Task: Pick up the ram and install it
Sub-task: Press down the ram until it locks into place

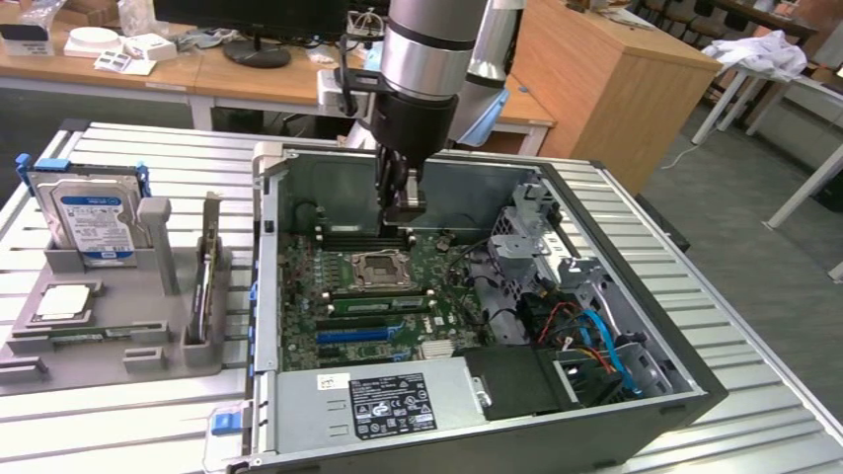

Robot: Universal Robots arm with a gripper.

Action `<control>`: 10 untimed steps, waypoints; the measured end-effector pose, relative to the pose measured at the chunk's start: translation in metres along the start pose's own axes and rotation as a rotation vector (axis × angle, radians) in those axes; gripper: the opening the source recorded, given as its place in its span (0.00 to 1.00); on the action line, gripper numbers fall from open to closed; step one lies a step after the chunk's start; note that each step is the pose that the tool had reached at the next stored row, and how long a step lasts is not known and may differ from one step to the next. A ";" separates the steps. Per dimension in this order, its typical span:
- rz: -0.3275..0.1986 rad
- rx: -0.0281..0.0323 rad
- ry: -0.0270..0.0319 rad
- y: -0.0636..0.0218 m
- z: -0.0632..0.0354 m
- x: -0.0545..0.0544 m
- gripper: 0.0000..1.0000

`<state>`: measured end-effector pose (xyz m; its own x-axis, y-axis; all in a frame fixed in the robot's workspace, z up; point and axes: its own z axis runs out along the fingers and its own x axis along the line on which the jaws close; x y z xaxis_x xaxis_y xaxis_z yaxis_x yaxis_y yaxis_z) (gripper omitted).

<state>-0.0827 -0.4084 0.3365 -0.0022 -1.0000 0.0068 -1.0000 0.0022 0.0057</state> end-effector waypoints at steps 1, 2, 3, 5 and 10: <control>0.000 -0.0004 -0.0002 -0.0014 0.0001 0.000 0.11; 0.000 -0.0012 -0.0002 -0.0033 0.0001 0.000 0.11; 0.000 -0.0020 -0.0002 -0.0053 0.0001 0.000 0.11; 0.000 -0.0041 -0.0002 -0.0093 0.0000 0.000 0.11; 0.000 -0.0094 -0.0002 -0.0175 0.0000 0.000 0.11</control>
<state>-0.0652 -0.4084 0.3363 -0.0022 -1.0000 0.0066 -0.9999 0.0023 0.0151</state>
